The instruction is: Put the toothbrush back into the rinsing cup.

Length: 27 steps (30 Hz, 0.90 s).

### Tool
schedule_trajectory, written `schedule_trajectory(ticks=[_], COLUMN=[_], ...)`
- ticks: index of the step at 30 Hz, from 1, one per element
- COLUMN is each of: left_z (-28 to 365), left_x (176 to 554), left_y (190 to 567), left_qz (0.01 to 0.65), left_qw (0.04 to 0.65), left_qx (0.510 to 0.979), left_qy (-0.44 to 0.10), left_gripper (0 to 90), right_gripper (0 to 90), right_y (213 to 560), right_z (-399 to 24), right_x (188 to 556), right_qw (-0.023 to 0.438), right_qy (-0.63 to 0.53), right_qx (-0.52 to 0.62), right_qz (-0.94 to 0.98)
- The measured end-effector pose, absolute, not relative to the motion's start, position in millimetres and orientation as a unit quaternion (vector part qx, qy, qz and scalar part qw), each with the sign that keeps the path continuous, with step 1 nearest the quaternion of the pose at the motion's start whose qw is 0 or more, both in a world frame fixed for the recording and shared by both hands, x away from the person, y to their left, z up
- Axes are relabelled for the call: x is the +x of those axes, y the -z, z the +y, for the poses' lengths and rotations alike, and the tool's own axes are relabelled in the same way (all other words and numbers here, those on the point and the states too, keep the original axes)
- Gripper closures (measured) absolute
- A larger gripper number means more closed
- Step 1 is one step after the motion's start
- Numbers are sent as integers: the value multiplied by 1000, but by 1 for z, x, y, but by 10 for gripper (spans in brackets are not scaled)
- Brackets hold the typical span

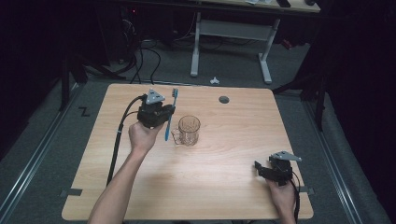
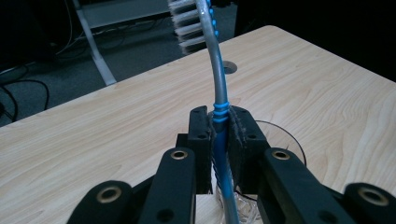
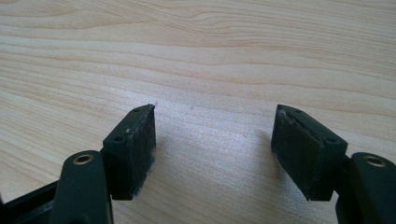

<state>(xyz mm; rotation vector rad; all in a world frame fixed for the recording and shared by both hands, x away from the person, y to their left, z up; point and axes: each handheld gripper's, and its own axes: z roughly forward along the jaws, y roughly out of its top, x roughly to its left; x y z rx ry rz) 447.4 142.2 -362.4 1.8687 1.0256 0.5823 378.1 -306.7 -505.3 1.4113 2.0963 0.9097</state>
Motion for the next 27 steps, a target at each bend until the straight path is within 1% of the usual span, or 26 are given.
schedule_trajectory(ticks=[14, 27], left_z=[133, 125], left_x=[459, 469], left_y=[361, 366], left_qz=[416, 418], left_qw=[468, 471], left_qx=[740, 735], left_qy=[-247, -254], left_gripper=[803, 803], right_gripper=[311, 311], right_y=[505, 505], right_z=[-307, -307], right_x=[378, 378], right_qw=[226, 225], right_qy=[-330, -331], right_qx=[512, 513], right_qz=[760, 759])
